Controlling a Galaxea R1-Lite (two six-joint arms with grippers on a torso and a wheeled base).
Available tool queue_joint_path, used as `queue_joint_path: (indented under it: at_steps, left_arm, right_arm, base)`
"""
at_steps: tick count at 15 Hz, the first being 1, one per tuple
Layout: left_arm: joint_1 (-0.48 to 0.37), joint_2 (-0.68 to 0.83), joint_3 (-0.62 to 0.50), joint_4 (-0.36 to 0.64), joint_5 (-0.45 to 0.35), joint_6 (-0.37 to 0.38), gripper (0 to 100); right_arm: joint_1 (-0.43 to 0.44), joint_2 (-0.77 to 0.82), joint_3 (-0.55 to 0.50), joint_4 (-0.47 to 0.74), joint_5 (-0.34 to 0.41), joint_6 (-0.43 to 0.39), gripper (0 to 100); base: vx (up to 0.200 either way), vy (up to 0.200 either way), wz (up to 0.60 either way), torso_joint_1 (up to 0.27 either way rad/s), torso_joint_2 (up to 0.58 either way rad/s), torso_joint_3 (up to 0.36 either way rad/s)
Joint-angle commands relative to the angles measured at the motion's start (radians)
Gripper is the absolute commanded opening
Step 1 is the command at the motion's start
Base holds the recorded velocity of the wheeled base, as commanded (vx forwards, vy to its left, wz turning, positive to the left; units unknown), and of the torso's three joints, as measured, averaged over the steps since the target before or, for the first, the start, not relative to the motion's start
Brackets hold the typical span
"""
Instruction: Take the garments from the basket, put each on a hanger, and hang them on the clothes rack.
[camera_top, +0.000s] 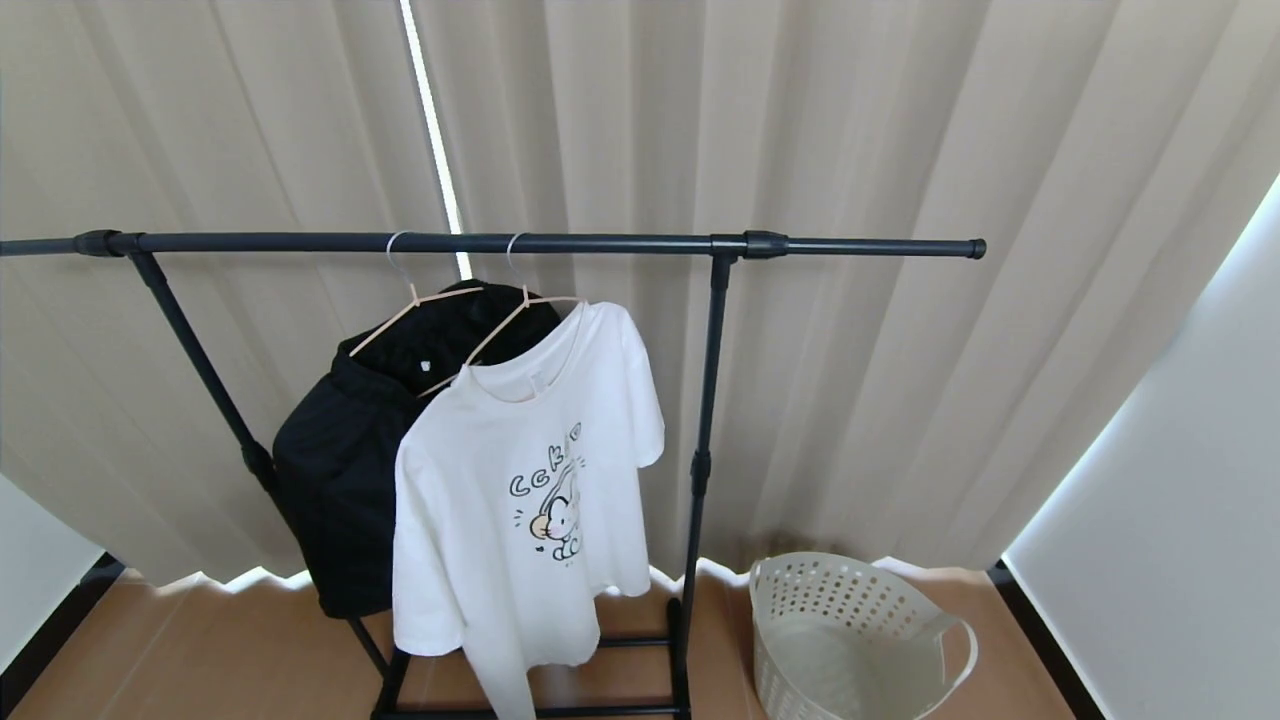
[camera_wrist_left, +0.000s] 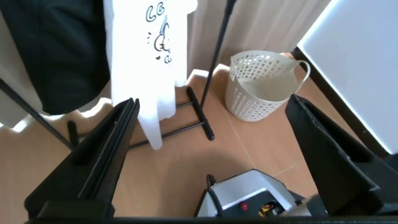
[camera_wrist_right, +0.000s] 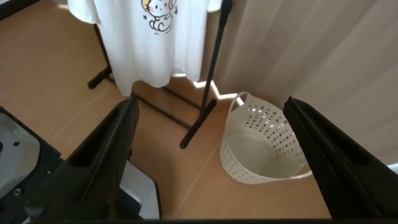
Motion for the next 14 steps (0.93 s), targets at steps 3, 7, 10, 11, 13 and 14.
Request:
queue_joint_path:
  at_steps: [3, 7, 10, 11, 13, 14]
  left_arm:
    - [0.157, -0.238, 0.002, 0.003, 0.005, 0.013, 100]
    - [0.134, -0.333, 0.002, 0.003, -0.005, 0.005, 100]
    - [0.089, -0.336, 0.002, 0.003, 0.001, 0.002, 100]
    - [0.152, -0.339, 0.002, 0.003, 0.018, 0.007, 100]
    - [0.174, -0.335, 0.002, -0.002, 0.094, 0.002, 100]
    - [0.174, -0.336, 0.002, -0.003, 0.097, -0.005, 100]
  right_arm:
    - [-0.234, -0.24, 0.018, 0.001, 0.023, -0.005, 100]
    - [-0.252, -0.238, 0.018, -0.002, 0.03, 0.008, 100]
    - [-0.248, -0.237, 0.014, 0.009, 0.058, 0.038, 100]
    - [-0.263, -0.24, 0.024, 0.012, 0.039, 0.024, 100]
    - [-0.366, -0.327, 0.026, 0.006, 0.013, -0.027, 100]
    - [-0.358, -0.33, 0.026, 0.0, 0.026, -0.022, 100]
  base:
    - [0.0, 0.0, 0.0, 0.0, 0.0, 0.0]
    - [0.0, 0.0, 0.0, 0.0, 0.0, 0.0]
    - [0.0, 0.0, 0.0, 0.0, 0.0, 0.0]
    - [0.0, 0.0, 0.0, 0.0, 0.0, 0.0]
    - [0.0, 0.0, 0.0, 0.0, 0.0, 0.0]
    - [0.0, 0.0, 0.0, 0.0, 0.0, 0.0]
